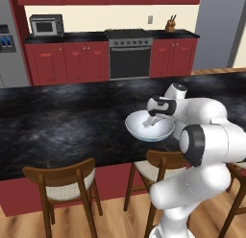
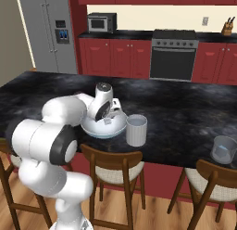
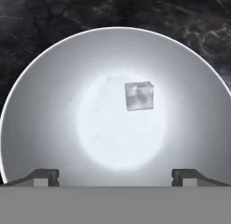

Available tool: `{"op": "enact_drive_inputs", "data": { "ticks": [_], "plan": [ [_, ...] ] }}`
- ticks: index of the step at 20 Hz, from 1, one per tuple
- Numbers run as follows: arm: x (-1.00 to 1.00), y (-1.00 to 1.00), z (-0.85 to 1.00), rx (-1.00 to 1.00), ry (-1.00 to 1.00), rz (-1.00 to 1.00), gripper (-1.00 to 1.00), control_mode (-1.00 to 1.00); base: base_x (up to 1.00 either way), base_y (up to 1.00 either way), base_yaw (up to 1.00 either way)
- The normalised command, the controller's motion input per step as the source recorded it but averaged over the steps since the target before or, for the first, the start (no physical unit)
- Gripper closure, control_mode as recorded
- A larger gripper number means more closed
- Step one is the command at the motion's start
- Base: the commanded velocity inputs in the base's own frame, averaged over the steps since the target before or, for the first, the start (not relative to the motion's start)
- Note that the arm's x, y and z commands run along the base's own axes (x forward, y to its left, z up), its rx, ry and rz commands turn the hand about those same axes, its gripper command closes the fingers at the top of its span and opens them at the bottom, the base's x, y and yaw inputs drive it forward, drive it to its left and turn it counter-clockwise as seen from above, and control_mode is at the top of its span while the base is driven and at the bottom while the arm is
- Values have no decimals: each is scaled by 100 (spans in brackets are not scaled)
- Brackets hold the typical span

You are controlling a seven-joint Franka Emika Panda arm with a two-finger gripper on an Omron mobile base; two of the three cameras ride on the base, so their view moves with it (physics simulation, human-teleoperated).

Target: There are four ice cubes in the ice bowl. Place two ice cubes in each glass of water.

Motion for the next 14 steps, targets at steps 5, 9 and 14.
{"op": "enact_drive_inputs", "data": {
  "ticks": [5,9,14],
  "plan": [
    [40,37,-26,0,9,0,-100,-100,0,0,0],
    [43,-4,-31,0,9,-8,-100,-100,0,0,0],
    [44,-2,-35,0,8,-8,-100,-100,0,0,0]
  ]
}}
